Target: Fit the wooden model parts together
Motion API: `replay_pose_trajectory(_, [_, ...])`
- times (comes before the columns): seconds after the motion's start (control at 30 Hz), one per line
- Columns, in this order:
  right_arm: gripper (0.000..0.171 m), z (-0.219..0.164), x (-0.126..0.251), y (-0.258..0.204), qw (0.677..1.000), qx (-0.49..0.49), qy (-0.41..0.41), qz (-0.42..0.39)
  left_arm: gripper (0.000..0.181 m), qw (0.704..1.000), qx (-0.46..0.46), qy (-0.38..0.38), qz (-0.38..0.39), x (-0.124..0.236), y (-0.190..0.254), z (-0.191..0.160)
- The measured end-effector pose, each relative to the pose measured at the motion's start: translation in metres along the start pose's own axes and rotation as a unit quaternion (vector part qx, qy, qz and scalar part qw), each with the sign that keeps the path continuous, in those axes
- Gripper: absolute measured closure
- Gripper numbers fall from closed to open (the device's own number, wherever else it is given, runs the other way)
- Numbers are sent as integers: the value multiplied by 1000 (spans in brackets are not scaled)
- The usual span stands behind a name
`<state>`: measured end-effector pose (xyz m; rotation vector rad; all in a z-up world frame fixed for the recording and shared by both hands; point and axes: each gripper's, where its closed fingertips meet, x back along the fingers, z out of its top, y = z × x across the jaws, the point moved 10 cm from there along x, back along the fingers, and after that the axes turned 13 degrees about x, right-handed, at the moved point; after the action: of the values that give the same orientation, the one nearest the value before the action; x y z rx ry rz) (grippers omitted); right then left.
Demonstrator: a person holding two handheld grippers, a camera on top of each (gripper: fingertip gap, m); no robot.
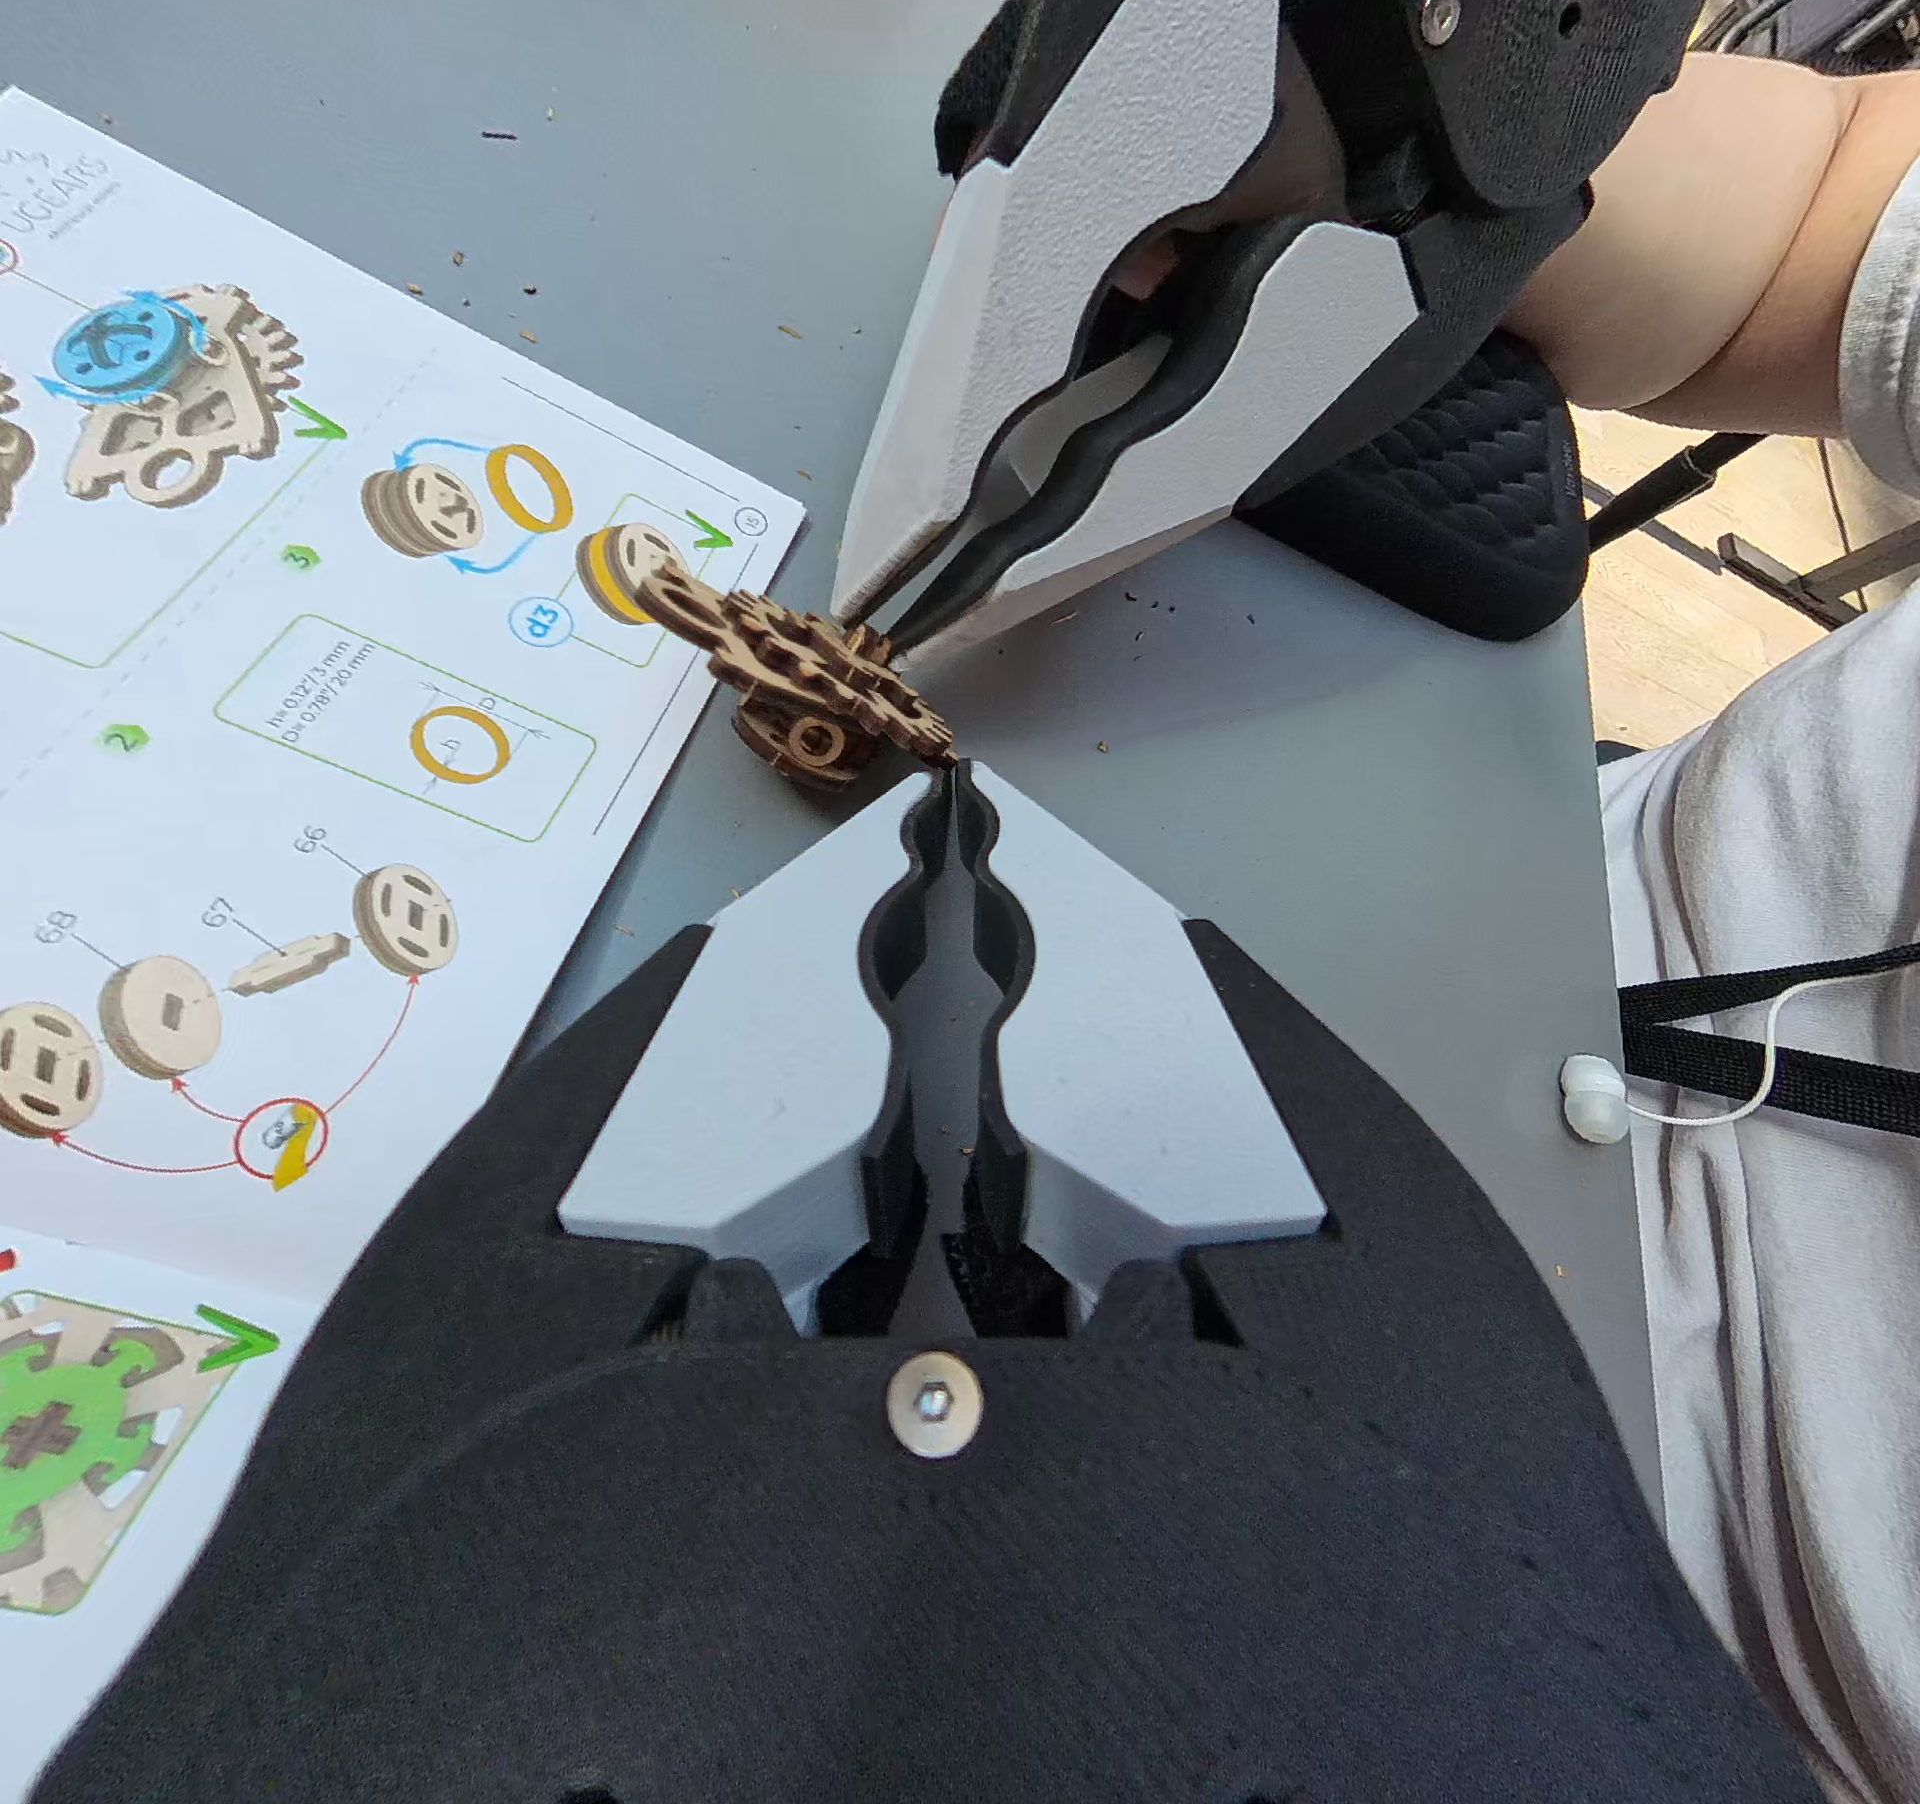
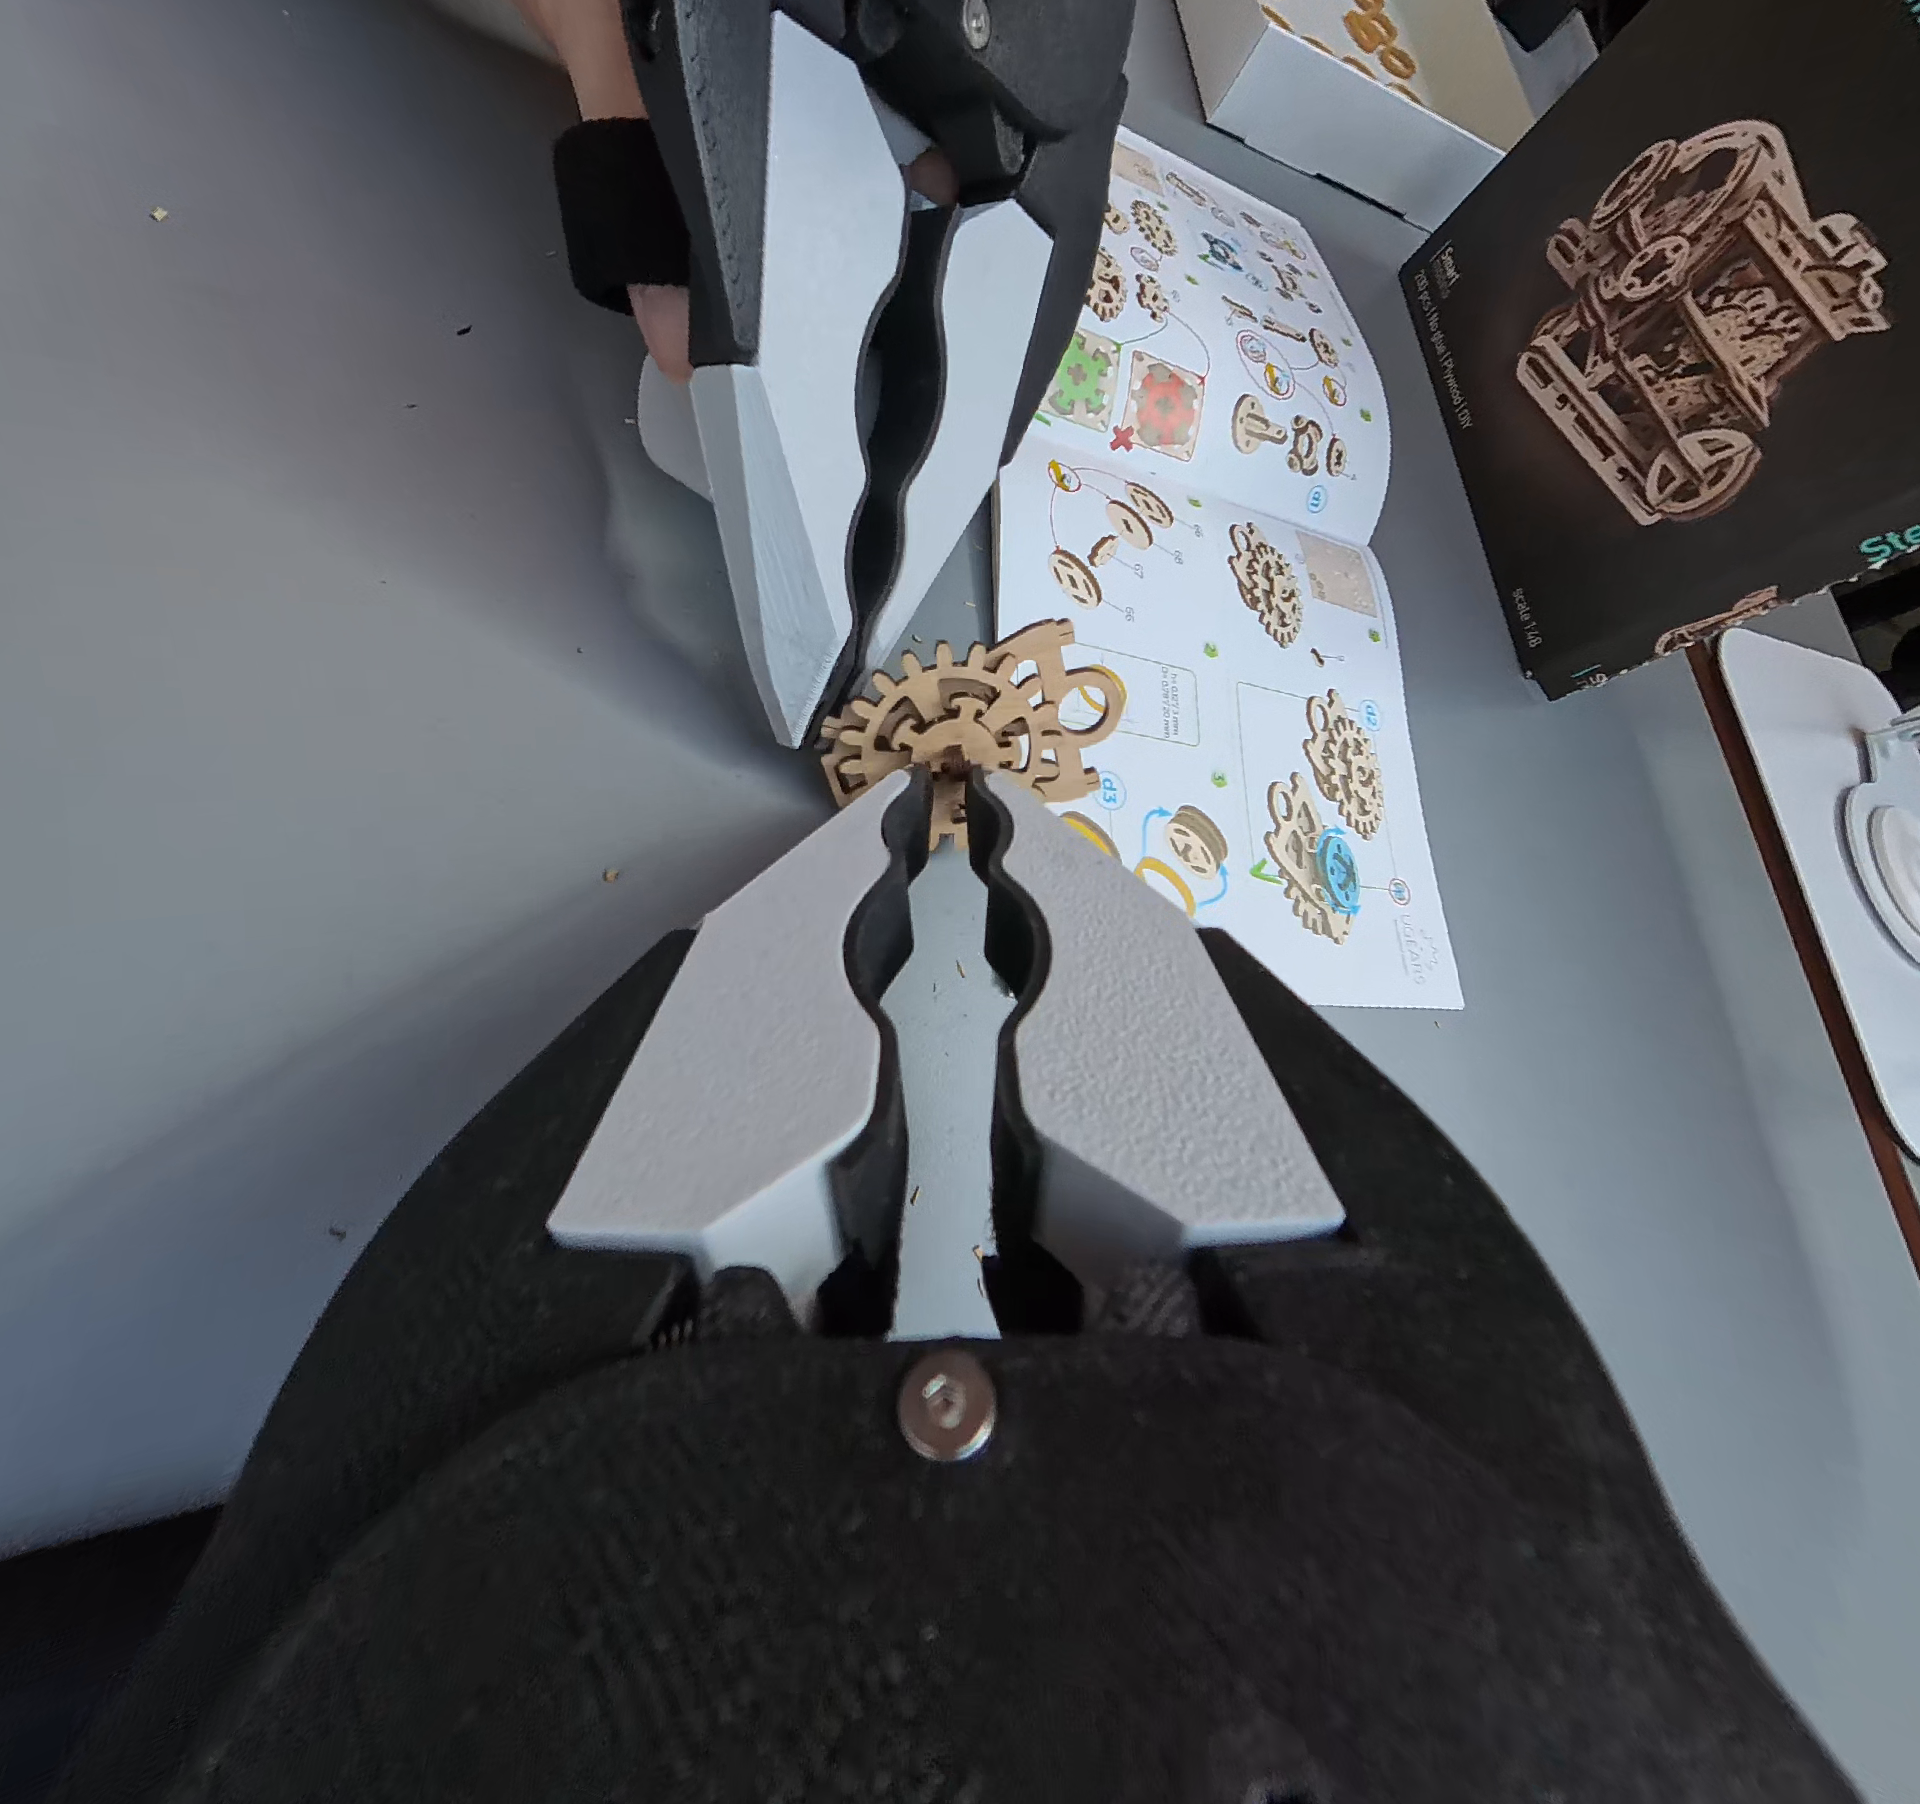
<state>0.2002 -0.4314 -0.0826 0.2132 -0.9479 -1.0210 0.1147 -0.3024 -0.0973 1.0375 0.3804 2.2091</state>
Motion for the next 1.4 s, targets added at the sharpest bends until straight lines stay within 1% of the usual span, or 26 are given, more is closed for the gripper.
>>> replay_pose_trajectory(0.37, [167, 2, -1, 1, 1000, -13, -4, 15, 181, 1000, -8, -8, -4, -2, 2, -1])
replay_pose_trajectory(0.43, [169, 2, -1, 1, 1000, -11, -6, 15, 181, 1000, -8, -8, -2, -3, 2, -1])
replay_pose_trajectory(0.5, [171, 4, -2, -1, 999, -13, 7, 33, 181, 1000, -9, -7, -1, -3, 2, -1])
replay_pose_trajectory(0.6, [171, 6, -1, 0, 1000, 10, 4, 11, 181, 1000, -6, -7, -3, -2, 2, -1])
replay_pose_trajectory(0.67, [171, 2, -1, 1, 1000, -14, -3, 17, 181, 1000, -6, -9, -8, -2, 3, -1])
replay_pose_trajectory(0.73, [171, -2, 2, 4, 1000, -26, 8, -2, 181, 1000, -10, -15, -15, 0, 4, -3])
replay_pose_trajectory(0.83, [170, -9, 4, 8, 999, -50, 8, -15, 181, 999, -32, -19, -14, 14, 6, -1])
replay_pose_trajectory(0.93, [159, -11, 1, 9, 998, -69, 3, -6, 181, 999, -47, 15, 8, 40, 1, 8])
replay_pose_trajectory(1.0, [156, -10, 0, 8, 998, -62, -1, -8, 181, 997, -48, 36, 40, 56, -9, 12])
replay_pose_trajectory(1.1, [154, -8, -1, 6, 999, -51, 0, -12, 170, 995, -36, 55, 68, 70, -26, 14])
replay_pose_trajectory(1.17, [151, -5, -1, 6, 999, -51, 6, -13, 164, 996, -21, 52, 67, 70, -35, 13])
replay_pose_trajectory(1.23, [148, 1, 0, 6, 998, -51, 27, -13, 161, 997, -17, 30, 67, 65, -40, 10])
replay_pose_trajectory(1.3, [151, 10, -1, 9, 997, -67, 47, -3, 159, 996, -30, 14, 82, 58, -42, 8])
replay_pose_trajectory(1.4, [157, 20, -6, 19, 993, -110, 40, 4, 159, 995, -49, -8, 81, 46, -38, 5])
